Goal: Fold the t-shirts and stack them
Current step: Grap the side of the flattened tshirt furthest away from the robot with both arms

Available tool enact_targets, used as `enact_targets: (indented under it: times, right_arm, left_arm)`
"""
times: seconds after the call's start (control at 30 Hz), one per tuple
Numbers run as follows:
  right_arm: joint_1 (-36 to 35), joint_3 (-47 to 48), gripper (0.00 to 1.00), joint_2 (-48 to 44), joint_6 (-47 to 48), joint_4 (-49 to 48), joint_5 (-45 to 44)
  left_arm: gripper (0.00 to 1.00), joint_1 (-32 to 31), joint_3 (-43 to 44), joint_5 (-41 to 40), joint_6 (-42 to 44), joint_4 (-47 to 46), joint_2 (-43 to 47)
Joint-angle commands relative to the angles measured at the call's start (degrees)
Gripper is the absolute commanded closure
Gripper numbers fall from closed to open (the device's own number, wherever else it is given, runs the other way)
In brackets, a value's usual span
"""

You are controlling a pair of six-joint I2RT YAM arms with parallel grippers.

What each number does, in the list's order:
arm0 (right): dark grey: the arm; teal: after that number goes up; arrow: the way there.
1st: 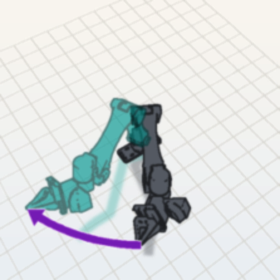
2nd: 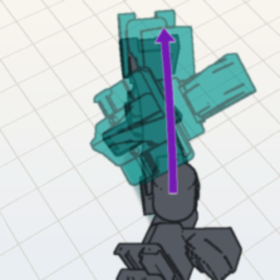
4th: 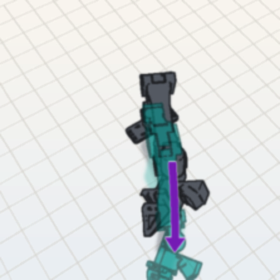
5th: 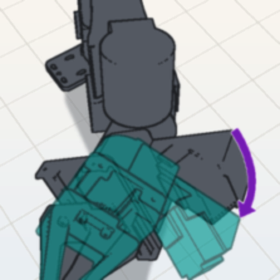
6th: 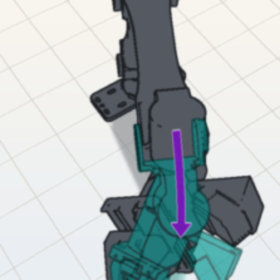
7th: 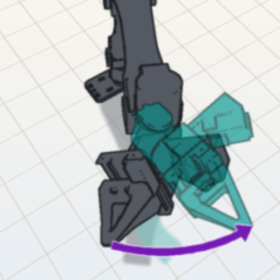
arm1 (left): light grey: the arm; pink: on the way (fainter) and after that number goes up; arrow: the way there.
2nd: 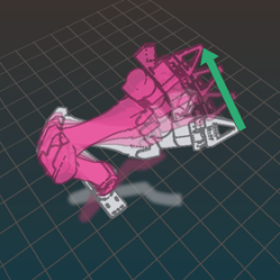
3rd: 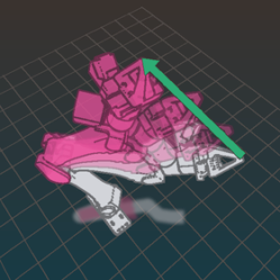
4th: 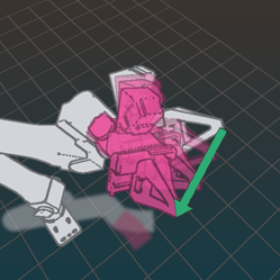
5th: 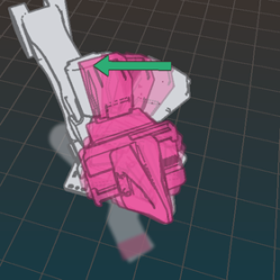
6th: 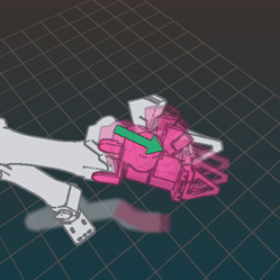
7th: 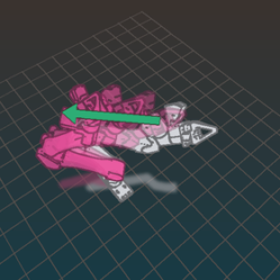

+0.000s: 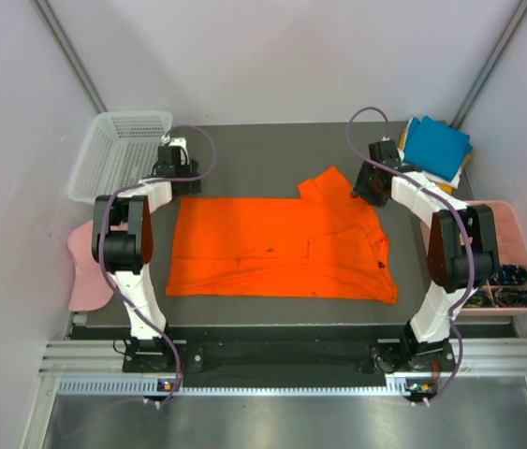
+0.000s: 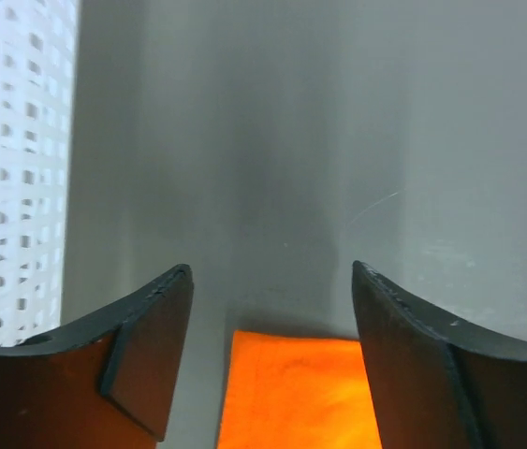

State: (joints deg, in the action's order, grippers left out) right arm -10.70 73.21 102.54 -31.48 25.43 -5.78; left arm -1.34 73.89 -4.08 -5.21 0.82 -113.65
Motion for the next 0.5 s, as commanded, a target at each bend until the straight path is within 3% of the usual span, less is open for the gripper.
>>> enact_targets:
  times: [0.0,0.07,0.47]
  right_arm:
    - [0.42,2.02,0.49,0.29,0.64,-0.91,0.51]
    - [0.42,2.11,0.48,0.55,0.55,-0.91,0.68]
    - [0.5,3.08,0.49,1.34,0.72,-0.38,0.6]
  left_arm:
    - [0.29,2.49,5.28,-3.74,2.22,8.04,-3.94]
    - [0.34,2.49,6.09,-4.1,2.93,9.72,-4.57]
    - [0.35,2.4,11.71,-5.07,4.16,18.42,-4.66]
